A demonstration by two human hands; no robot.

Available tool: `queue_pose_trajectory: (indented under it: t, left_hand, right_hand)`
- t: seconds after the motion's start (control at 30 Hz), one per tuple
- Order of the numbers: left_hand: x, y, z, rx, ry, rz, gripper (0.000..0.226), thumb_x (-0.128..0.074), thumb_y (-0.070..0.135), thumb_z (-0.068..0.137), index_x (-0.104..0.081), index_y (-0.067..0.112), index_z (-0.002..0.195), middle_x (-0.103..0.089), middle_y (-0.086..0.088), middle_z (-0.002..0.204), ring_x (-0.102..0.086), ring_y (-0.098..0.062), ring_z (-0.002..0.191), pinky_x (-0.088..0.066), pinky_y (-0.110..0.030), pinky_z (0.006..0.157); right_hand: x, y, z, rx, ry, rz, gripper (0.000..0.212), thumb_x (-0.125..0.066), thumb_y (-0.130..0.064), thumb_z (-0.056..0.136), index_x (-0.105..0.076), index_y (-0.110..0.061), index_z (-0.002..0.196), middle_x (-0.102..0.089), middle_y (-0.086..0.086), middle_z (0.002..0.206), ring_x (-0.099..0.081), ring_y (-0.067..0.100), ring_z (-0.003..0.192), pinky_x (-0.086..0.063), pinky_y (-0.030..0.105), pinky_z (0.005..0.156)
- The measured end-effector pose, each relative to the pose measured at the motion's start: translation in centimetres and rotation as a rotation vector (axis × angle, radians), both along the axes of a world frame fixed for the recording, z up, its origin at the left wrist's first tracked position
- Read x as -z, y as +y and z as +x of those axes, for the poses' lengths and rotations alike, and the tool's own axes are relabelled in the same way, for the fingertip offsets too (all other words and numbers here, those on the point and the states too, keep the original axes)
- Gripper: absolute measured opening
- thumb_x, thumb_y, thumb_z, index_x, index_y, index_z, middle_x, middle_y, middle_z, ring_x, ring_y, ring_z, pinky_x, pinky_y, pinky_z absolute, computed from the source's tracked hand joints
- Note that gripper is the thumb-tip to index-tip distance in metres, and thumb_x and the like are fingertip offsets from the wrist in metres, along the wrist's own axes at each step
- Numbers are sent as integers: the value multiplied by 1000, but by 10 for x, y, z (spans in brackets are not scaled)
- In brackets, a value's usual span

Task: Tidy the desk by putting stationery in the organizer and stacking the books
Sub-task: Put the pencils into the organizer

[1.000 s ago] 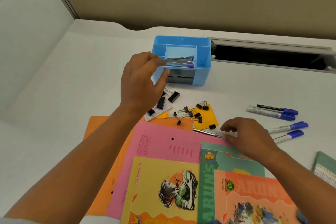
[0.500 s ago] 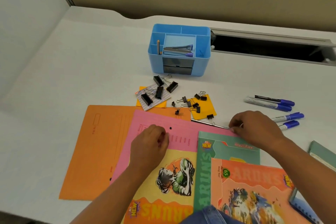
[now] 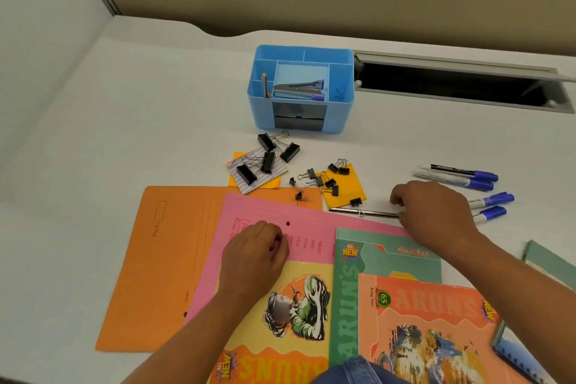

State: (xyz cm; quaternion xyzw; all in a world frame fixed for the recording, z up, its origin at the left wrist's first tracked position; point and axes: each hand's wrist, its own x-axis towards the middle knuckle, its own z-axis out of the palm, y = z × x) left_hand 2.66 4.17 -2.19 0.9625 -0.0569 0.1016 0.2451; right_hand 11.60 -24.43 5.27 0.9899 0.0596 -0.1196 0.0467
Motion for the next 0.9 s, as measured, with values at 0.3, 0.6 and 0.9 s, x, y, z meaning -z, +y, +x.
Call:
queue_pose_trajectory:
  t: [0.3, 0.6, 0.9]
  left_hand:
    - [1, -1, 0, -3, 3, 10, 17, -56, 34, 88, -59, 21, 77, -53, 10, 68, -48, -10, 57, -41, -24, 50]
    - [-2, 0, -2, 6, 22, -12, 18, -53, 35, 88, -57, 22, 76, -52, 11, 67, -48, -10, 57, -43, -27, 49]
    - [-104, -21, 35, -91, 101, -783, 22, -69, 40, 84, -63, 31, 104, -63, 7, 74, -59, -13, 61, -51, -25, 57]
  right_hand:
    - [1, -5, -1, -13, 58, -1, 19, -59, -26, 87, -70, -34, 99, -67, -9, 95, -62, 16, 88, -52, 30, 69]
    - [-42, -12, -4, 74, -71, 275, 8, -70, -32, 78, -64, -35, 83, -65, -14, 83, -59, 11, 79, -49, 29, 63]
    - [-96, 15, -22, 83, -123, 922, 23, -75, -12, 78, -69, -34, 77, -68, -24, 83, -62, 2, 83, -44, 5, 68]
